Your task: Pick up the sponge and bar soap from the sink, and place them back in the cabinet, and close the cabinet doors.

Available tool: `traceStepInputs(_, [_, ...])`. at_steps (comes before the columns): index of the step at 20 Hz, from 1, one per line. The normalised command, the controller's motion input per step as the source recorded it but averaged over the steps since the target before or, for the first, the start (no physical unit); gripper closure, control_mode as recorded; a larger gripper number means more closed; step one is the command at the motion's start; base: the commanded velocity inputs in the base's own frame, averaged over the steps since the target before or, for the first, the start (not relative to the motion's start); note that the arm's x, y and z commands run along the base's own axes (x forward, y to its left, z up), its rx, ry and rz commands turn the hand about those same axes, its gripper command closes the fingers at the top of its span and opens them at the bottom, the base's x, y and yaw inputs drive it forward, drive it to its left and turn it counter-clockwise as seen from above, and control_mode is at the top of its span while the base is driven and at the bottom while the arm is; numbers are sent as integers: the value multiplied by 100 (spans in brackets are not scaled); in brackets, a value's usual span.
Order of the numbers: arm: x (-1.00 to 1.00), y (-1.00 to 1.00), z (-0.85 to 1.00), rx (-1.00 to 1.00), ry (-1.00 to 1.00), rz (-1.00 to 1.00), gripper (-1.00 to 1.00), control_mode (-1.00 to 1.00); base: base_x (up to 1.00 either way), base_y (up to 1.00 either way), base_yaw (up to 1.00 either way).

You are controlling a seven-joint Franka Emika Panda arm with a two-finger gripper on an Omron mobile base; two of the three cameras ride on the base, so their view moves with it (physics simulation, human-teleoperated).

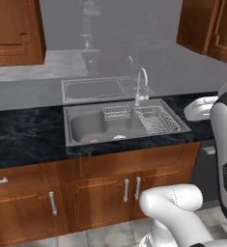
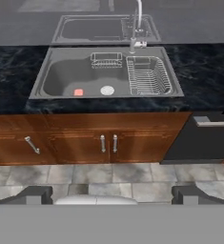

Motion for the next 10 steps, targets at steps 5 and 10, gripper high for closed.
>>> traceStepInputs(5, [0,0,0,0,0,0,-100,100,14,52,0])
traceStepInputs(10, [0,0,0,0,0,0,-100,100,20,44,0])
